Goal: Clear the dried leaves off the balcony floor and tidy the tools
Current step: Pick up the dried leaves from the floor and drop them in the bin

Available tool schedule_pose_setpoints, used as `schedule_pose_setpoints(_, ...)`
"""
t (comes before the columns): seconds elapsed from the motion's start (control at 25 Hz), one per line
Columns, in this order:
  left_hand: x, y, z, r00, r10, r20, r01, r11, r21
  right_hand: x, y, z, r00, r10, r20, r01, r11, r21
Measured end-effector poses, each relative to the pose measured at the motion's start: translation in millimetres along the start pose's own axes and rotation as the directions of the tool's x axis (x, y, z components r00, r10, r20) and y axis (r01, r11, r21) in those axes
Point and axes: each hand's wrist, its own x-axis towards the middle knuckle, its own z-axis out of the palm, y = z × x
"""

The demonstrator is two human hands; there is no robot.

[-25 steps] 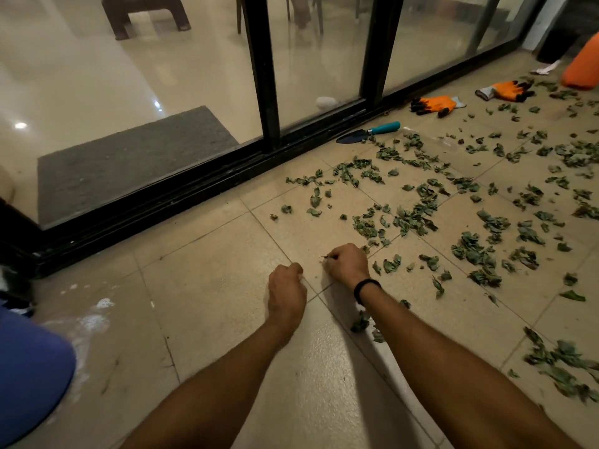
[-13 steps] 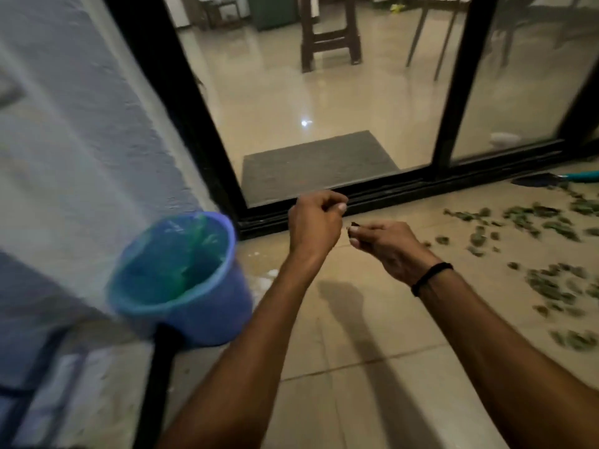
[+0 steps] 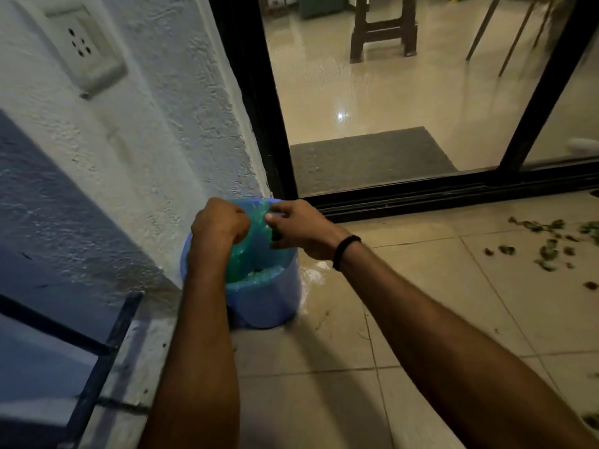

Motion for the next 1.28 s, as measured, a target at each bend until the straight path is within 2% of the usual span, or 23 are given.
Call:
schedule_pose_setpoints(0.08,-30,31,-6,0.990,0.096,-0.104,-0.101,0.994,-0.047,-15,-6,-16,0.999,0.037,0.020,-0.041,0.952,0.303)
schedule_pose_setpoints(0.16,-42,57,-5,0.969,0.138,-0.205,-0.165,0.979,-0.119,-23,-10,-30,0.997,0.036,0.067,-0.066,0.858,0.509)
schedule_pose_setpoints(0.24,-55,78,-1,0.942,0.195,-0.274,-0.243,0.958,-0.152,-25,-10,-39,0.994,0.027,0.108,-0.087,0.794,0.602)
schedule_pose_setpoints(0.32,-64,94,6,0.909,0.272,-0.315,-0.337,0.925,-0.175,-30,-9,-53,0.996,0.022,0.092,-0.075,0.771,0.632)
schedule_pose_setpoints(0.36,-67,99,12,0.895,0.310,-0.322,-0.383,0.904,-0.193,-33,-7,-62,0.997,0.031,0.063,-0.065,0.752,0.656)
schedule_pose_setpoints(0.44,-76,111,35,0.878,0.405,-0.255,-0.464,0.851,-0.246,-43,3,-88,0.993,0.087,-0.083,-0.006,0.729,0.684)
schedule_pose_setpoints(0.52,-94,129,81,0.862,0.488,-0.141,-0.506,0.804,-0.312,-59,30,-125,0.924,0.201,-0.324,0.059,0.764,0.643)
schedule_pose_setpoints(0.6,-120,151,134,0.836,0.545,-0.055,-0.531,0.782,-0.326,-82,69,-163,0.771,0.319,-0.551,0.035,0.843,0.537)
schedule_pose_setpoints(0.68,-152,166,190,0.791,0.611,0.043,-0.571,0.760,-0.310,-120,116,-198,0.616,0.338,-0.712,-0.085,0.926,0.367)
schedule_pose_setpoints(0.76,-185,170,244,0.705,0.685,0.183,-0.625,0.722,-0.297,-170,161,-228,0.511,0.308,-0.803,-0.303,0.938,0.166)
schedule_pose_setpoints(0.84,-221,166,293,0.591,0.734,0.334,-0.681,0.676,-0.281,-226,201,-258,0.471,0.280,-0.836,-0.495,0.869,0.012)
schedule_pose_setpoints(0.92,-253,159,332,0.500,0.734,0.459,-0.710,0.651,-0.269,-279,236,-284,0.432,0.296,-0.852,-0.649,0.758,-0.065)
schedule_pose_setpoints(1.04,-289,148,373,0.408,0.694,0.593,-0.715,0.646,-0.265,-343,272,-301,0.344,0.386,-0.856,-0.814,0.577,-0.067)
schedule_pose_setpoints(1.12,-306,141,394,0.343,0.693,0.634,-0.729,0.622,-0.286,-371,291,-297,0.297,0.408,-0.863,-0.856,0.514,-0.051)
schedule_pose_setpoints(1.2,-320,132,408,0.284,0.701,0.654,-0.766,0.576,-0.286,-388,302,-286,0.322,0.385,-0.865,-0.844,0.530,-0.078)
schedule_pose_setpoints(1.28,-331,126,415,0.239,0.711,0.661,-0.802,0.528,-0.277,-395,305,-270,0.440,0.358,-0.824,-0.785,0.598,-0.159)
